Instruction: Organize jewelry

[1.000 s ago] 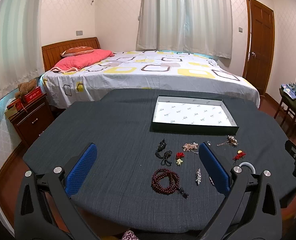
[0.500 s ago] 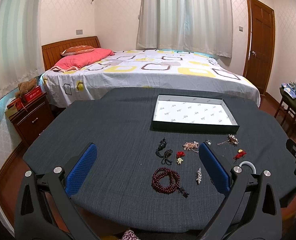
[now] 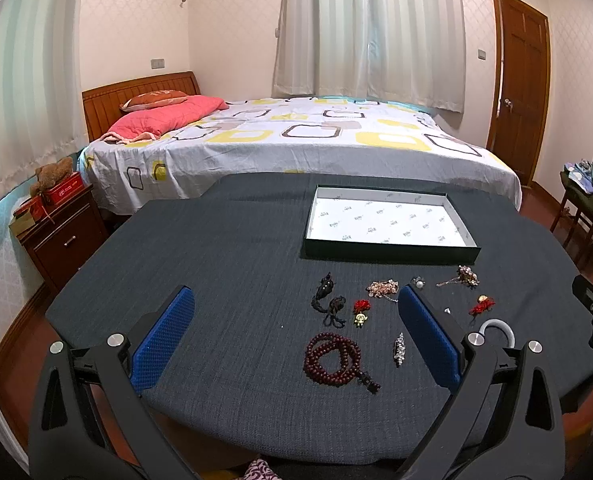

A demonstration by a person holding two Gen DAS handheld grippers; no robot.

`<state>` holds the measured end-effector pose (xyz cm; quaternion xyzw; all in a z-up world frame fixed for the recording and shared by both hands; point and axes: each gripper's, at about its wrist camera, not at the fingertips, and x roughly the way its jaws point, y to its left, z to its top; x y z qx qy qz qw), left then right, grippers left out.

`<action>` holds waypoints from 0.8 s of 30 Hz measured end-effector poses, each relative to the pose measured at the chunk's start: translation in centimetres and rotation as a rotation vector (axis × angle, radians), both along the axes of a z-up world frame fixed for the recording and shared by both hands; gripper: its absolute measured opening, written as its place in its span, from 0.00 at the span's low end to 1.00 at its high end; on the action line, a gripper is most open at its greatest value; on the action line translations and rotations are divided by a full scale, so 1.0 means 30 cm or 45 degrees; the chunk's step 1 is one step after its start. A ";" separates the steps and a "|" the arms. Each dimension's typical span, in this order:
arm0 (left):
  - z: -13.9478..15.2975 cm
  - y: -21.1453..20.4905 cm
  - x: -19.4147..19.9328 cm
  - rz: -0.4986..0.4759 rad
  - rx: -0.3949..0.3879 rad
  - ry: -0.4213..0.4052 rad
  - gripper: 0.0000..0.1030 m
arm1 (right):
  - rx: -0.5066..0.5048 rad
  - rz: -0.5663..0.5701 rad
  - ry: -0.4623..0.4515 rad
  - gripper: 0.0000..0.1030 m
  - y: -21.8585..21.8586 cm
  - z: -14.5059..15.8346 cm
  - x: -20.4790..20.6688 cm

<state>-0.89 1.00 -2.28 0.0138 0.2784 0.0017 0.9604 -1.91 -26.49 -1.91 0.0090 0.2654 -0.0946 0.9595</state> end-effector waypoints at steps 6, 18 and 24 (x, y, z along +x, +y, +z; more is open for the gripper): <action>-0.009 -0.006 0.030 0.001 0.015 0.028 0.96 | 0.022 -0.006 0.026 0.94 -0.025 -0.047 0.019; -0.223 0.038 0.179 0.003 -0.054 0.274 0.96 | 0.102 0.045 0.201 0.94 -0.060 -0.284 0.132; -0.318 0.029 0.248 -0.015 -0.085 0.384 0.96 | 0.136 0.049 0.321 0.93 -0.084 -0.416 0.211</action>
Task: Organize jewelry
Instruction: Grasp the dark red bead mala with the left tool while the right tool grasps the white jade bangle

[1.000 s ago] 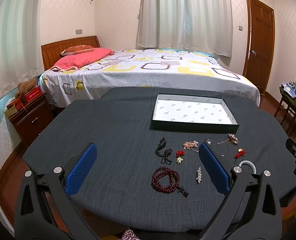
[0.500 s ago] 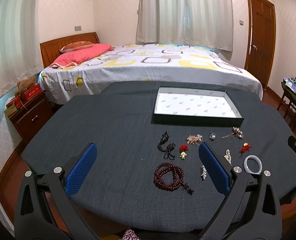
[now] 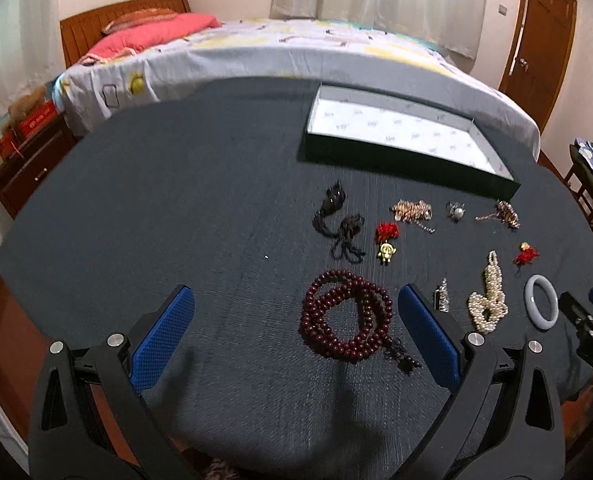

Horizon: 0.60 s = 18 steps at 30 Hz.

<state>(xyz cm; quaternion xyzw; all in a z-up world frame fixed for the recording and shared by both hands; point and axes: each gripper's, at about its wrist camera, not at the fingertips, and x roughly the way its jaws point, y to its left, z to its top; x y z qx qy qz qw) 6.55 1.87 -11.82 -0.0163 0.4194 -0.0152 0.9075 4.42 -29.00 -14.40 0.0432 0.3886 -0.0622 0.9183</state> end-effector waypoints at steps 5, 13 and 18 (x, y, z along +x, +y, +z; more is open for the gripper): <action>-0.038 -0.019 0.033 -0.030 -0.003 0.012 0.96 | 0.009 0.011 0.049 0.93 -0.001 -0.072 0.042; -0.098 -0.060 0.067 -0.084 0.021 -0.013 0.96 | 0.007 0.012 0.061 0.93 0.007 -0.114 0.047; -0.129 -0.068 0.079 -0.090 0.019 0.001 0.96 | -0.021 0.029 0.066 0.93 0.019 -0.115 0.056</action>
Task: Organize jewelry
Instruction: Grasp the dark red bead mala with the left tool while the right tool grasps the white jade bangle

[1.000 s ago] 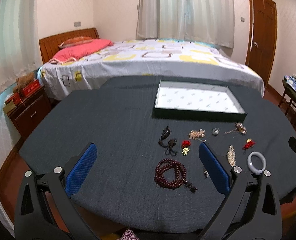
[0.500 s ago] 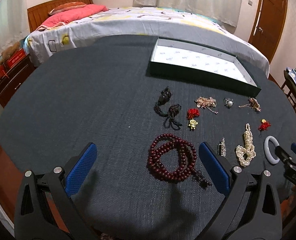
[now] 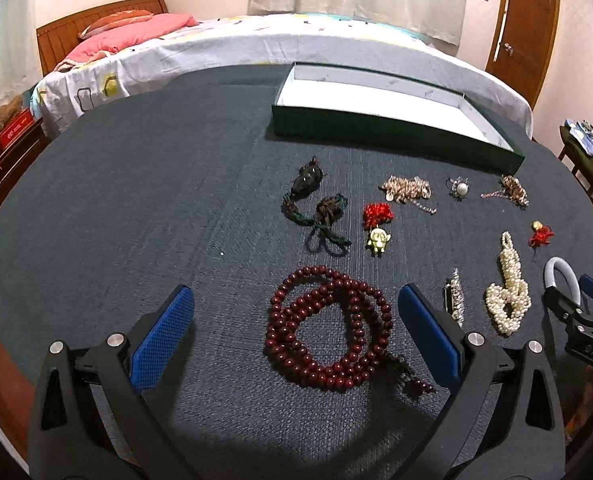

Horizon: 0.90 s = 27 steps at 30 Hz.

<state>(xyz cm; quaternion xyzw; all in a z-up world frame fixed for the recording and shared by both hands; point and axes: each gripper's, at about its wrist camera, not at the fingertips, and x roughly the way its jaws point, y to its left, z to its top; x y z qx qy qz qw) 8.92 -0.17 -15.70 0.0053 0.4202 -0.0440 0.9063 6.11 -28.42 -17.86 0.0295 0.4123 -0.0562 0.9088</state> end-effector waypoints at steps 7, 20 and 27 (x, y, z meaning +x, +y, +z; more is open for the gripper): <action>-0.052 -0.010 0.014 -0.014 0.019 0.070 0.96 | 0.001 0.005 -0.015 0.93 0.000 -0.001 -0.011; -0.055 -0.012 0.004 -0.010 0.033 0.058 0.94 | 0.008 0.026 -0.055 0.67 0.002 0.011 -0.021; -0.036 -0.010 -0.012 -0.019 0.028 0.014 0.56 | 0.013 0.023 -0.059 0.67 0.001 0.011 -0.022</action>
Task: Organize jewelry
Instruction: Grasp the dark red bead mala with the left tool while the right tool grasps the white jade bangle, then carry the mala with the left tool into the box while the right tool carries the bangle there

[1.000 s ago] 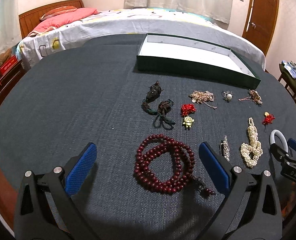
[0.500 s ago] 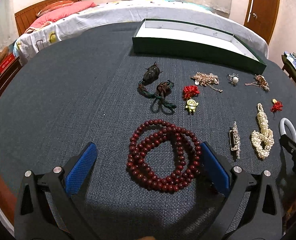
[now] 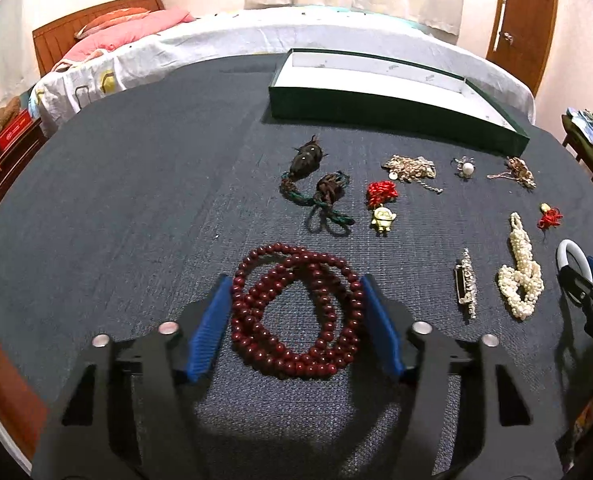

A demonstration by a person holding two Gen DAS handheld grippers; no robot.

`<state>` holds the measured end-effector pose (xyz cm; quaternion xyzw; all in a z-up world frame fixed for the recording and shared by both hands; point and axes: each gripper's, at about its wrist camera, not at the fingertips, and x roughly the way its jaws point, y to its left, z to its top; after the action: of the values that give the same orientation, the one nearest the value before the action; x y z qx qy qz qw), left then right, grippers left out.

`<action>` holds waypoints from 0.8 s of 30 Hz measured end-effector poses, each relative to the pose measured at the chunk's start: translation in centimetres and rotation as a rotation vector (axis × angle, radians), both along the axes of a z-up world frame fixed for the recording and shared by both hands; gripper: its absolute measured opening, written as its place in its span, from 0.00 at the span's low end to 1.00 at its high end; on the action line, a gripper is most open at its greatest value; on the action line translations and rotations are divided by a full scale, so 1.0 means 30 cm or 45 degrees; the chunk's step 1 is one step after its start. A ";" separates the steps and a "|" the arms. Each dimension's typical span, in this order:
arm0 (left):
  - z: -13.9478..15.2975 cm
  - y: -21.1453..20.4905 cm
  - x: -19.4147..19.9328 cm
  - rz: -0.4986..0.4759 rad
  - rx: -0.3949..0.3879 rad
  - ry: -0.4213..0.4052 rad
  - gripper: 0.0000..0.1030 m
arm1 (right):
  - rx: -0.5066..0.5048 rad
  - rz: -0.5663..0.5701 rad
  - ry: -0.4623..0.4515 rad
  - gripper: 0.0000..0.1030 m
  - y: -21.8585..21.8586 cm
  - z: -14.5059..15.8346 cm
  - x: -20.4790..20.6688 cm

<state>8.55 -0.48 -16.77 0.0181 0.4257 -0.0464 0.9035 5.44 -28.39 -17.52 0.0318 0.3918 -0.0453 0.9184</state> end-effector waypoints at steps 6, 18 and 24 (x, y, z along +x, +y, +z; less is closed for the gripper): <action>0.007 0.008 -0.002 -0.019 -0.033 -0.010 0.31 | 0.012 -0.009 -0.008 0.66 -0.005 0.000 -0.006; 0.011 0.017 0.000 -0.026 -0.073 -0.010 0.16 | 0.014 -0.020 -0.026 0.66 -0.013 0.007 -0.013; 0.035 0.016 -0.005 -0.012 -0.052 -0.037 0.11 | 0.016 -0.024 -0.045 0.66 -0.013 0.024 -0.023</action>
<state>8.40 0.01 -15.73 0.0022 0.4115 -0.0590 0.9095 4.76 -28.79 -16.79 0.0421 0.3755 -0.0508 0.9245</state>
